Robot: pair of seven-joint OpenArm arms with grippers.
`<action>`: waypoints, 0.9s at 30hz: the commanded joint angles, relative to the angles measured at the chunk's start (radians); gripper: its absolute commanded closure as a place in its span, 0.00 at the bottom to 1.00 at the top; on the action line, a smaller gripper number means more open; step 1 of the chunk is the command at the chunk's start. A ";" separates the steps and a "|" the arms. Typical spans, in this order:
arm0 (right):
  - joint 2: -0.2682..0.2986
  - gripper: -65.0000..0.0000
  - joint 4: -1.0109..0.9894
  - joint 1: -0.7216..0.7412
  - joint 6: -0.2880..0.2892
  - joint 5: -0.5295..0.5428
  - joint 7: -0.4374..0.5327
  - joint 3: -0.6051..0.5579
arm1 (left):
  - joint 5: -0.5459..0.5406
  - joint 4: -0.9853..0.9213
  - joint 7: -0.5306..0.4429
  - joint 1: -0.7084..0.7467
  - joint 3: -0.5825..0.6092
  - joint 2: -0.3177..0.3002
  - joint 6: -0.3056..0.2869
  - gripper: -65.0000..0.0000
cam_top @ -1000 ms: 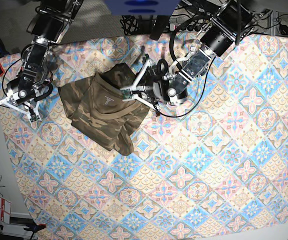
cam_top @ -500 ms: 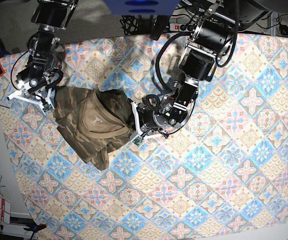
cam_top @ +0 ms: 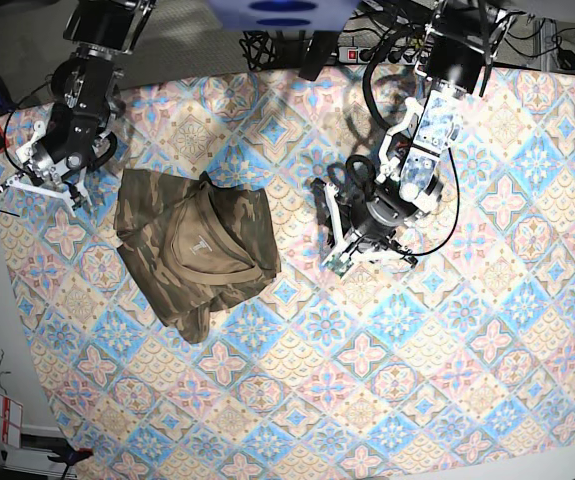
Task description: Fold the T-shirt properly
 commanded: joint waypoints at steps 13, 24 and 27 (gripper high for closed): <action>-0.106 0.91 0.082 -0.039 -0.004 -0.132 0.004 0.107 | -0.008 0.301 0.074 0.385 -0.210 -0.055 -0.067 0.81; -0.139 0.91 0.085 -0.134 -0.004 -0.132 0.026 0.239 | -0.008 0.341 -0.055 0.661 -0.316 -0.053 -0.073 0.81; -0.165 0.91 0.083 -0.167 -0.004 -0.131 0.063 0.269 | -0.006 0.341 -0.084 0.727 -0.319 -0.053 -0.073 0.81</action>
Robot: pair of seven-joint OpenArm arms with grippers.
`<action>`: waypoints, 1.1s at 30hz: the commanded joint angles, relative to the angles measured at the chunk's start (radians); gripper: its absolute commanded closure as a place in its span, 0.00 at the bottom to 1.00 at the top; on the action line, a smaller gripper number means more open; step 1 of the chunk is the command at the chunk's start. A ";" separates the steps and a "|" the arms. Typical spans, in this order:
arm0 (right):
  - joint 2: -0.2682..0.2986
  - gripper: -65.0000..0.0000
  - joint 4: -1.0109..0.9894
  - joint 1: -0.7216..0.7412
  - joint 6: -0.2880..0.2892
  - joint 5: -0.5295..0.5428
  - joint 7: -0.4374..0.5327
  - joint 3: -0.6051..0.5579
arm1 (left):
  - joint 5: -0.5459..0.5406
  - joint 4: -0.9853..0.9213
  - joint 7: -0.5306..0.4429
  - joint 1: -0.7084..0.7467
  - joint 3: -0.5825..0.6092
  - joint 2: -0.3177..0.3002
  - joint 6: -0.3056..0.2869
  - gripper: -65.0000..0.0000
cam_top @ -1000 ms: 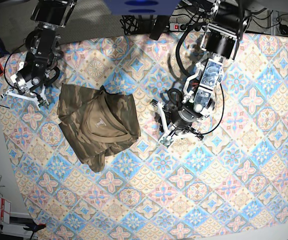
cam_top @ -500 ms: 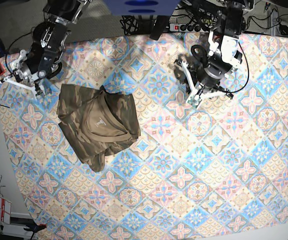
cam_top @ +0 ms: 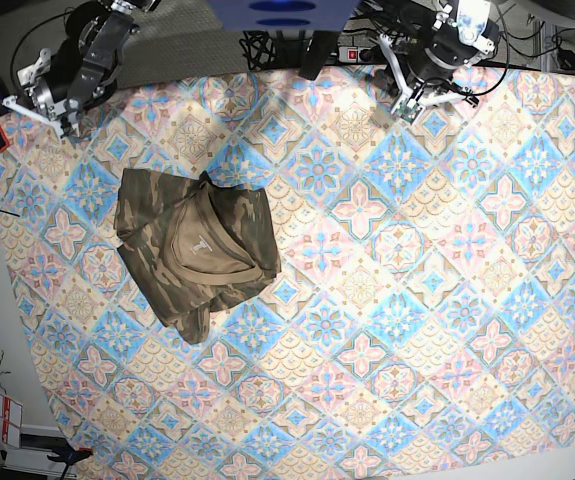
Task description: Fold the T-shirt properly
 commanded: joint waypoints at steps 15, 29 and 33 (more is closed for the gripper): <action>-0.018 0.91 0.004 -0.108 -0.004 -0.008 0.081 0.102 | -0.015 -0.083 -0.151 0.244 -0.035 0.000 0.002 0.81; -0.018 0.91 -0.404 -0.056 -0.004 0.039 0.399 0.282 | -0.015 -0.621 -0.367 0.055 -0.032 0.000 0.000 0.81; -0.018 0.91 -0.531 -0.008 -0.004 0.035 0.477 0.337 | -0.012 -0.745 -0.388 -0.011 -0.027 0.000 0.000 0.81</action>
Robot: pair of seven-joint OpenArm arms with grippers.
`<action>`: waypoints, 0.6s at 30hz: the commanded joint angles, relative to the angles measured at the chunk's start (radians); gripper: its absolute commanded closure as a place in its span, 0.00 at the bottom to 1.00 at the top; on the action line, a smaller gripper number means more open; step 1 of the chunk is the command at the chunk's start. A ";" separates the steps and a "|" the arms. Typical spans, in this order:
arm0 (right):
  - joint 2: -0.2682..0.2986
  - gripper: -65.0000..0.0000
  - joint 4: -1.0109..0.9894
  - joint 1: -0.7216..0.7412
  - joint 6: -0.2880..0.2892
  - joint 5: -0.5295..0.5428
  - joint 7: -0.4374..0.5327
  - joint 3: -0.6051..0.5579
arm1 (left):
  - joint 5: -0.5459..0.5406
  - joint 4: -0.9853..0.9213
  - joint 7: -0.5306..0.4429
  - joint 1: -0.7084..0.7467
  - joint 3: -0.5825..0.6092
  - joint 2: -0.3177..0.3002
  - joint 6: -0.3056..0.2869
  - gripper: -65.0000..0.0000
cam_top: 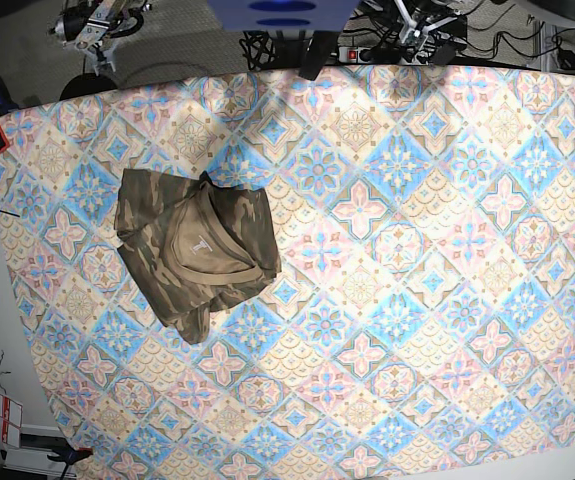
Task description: Fold the T-shirt properly
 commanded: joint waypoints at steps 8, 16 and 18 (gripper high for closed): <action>0.035 0.91 -0.282 0.100 -0.007 -0.011 0.132 0.081 | 0.003 -0.261 -0.123 -0.119 0.000 -0.004 -0.005 0.81; 0.117 0.91 -0.586 0.159 -0.007 -0.010 0.277 0.081 | 0.005 -0.727 -0.328 -0.320 0.000 0.021 -0.005 0.81; 0.144 0.91 -0.652 0.176 -0.007 -0.010 0.307 0.081 | 0.007 -0.847 -0.410 -0.370 0.000 0.022 -0.005 0.81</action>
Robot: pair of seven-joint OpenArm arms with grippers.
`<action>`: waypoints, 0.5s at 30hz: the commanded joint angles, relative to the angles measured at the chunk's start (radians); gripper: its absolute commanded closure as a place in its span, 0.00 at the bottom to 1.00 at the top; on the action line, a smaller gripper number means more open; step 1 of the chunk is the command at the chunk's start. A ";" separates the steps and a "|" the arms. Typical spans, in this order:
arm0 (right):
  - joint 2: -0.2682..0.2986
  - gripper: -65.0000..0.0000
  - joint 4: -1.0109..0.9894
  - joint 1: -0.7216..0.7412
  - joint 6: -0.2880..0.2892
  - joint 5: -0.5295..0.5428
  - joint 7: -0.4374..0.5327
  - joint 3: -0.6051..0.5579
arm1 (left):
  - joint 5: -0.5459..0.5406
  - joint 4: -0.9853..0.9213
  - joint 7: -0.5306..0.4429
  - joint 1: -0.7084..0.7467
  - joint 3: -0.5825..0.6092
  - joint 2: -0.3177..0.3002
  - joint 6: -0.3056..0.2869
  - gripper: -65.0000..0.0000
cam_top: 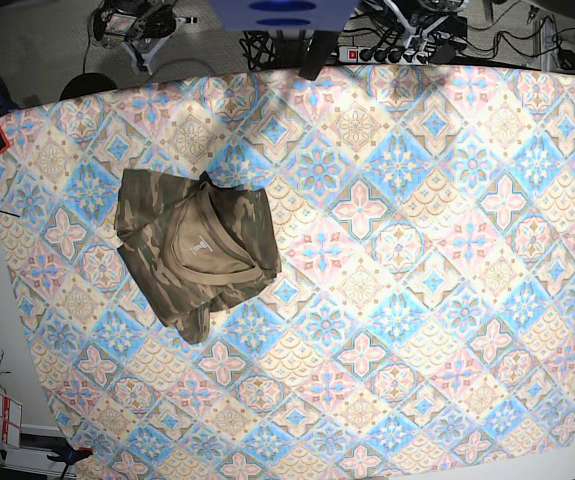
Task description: Fold the T-shirt properly
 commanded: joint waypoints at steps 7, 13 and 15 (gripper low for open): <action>0.089 0.91 -0.256 0.050 0.010 0.001 0.165 -0.004 | 0.004 -0.400 -0.250 -0.183 0.002 -0.007 0.005 0.81; 0.125 0.91 -0.385 0.069 -0.138 0.001 0.284 -0.004 | 0.042 -0.407 -0.301 -0.226 0.065 -0.007 0.217 0.81; 0.125 0.91 -0.393 0.069 -0.222 0.001 0.307 -0.004 | 0.058 -0.407 -0.298 -0.228 0.113 -0.005 0.317 0.81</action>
